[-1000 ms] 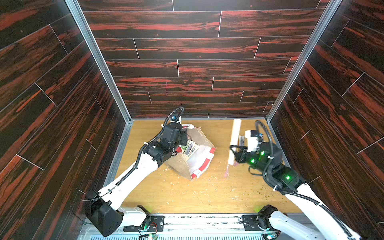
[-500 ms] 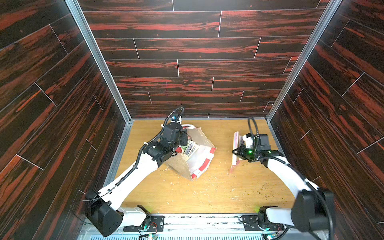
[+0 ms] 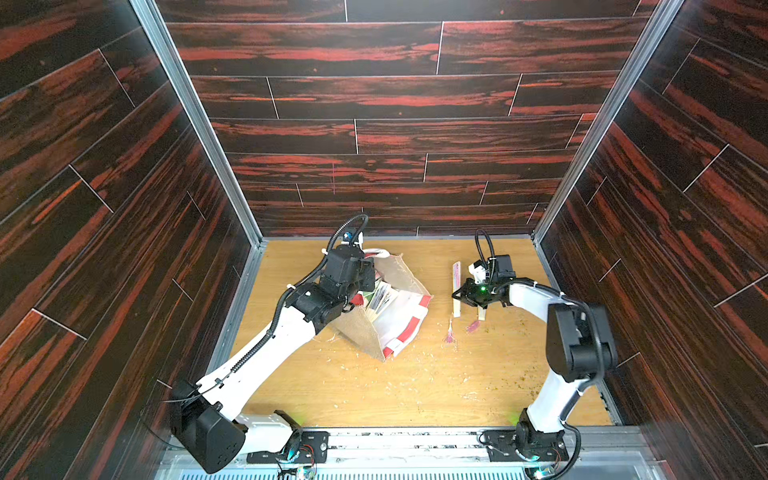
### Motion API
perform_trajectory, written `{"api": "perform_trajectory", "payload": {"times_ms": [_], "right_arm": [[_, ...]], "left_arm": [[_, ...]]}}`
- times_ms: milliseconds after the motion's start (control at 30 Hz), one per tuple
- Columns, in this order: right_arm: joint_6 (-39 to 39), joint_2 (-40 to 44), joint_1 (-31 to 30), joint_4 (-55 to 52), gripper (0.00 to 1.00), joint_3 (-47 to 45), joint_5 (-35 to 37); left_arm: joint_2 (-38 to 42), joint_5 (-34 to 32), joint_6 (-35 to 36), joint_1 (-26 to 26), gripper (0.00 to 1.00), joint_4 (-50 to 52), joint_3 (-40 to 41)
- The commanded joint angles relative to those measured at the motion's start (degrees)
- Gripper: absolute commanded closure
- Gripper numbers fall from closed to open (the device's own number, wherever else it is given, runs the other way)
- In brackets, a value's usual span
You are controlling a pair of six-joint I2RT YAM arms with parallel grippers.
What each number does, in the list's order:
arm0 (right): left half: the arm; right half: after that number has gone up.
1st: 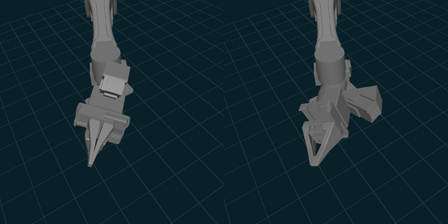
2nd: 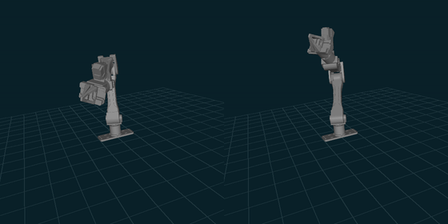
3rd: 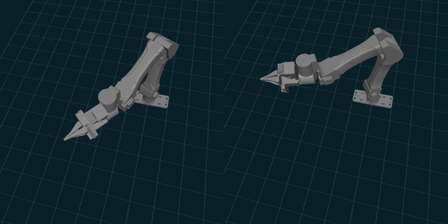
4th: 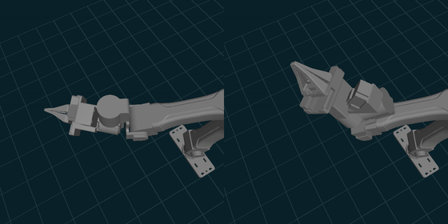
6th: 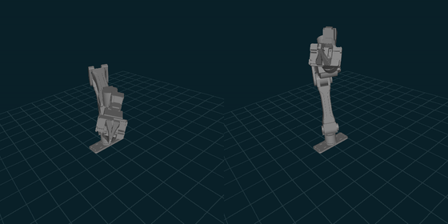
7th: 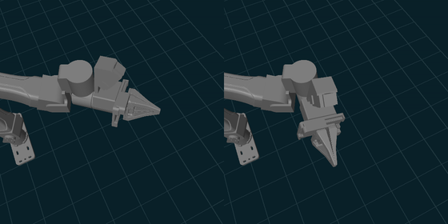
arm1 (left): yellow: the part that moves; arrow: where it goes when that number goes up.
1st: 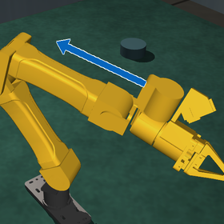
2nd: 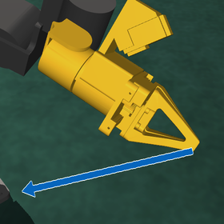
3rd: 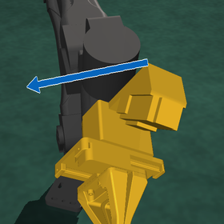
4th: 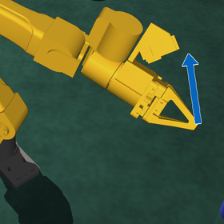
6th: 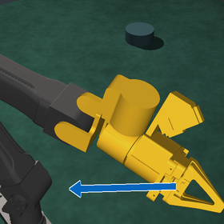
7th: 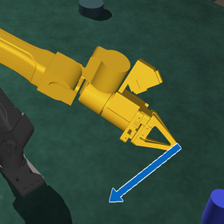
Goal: Take out the folding fans from the tote bags
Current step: Place the folding fan at the center of the board.
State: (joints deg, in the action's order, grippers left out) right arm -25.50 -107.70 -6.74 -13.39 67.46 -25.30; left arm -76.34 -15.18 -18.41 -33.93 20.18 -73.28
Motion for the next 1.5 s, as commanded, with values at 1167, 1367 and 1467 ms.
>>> {"api": "perform_trajectory", "payload": {"times_ms": [1167,1367,1467], "right_arm": [[-11.3,39.5,-11.5,-7.8,0.52,-16.0,21.8],[-17.5,46.3,-32.4,-6.3,0.55,-18.2,30.1],[-18.2,43.3,-40.3,-3.6,0.56,-16.6,32.3]], "left_arm": [[0.2,10.5,9.3,-0.2,1.00,1.7,-2.2],[-0.6,10.8,9.3,-0.3,1.00,1.6,-2.6],[-0.6,11.0,8.9,-0.3,1.00,1.4,-2.5]]}}
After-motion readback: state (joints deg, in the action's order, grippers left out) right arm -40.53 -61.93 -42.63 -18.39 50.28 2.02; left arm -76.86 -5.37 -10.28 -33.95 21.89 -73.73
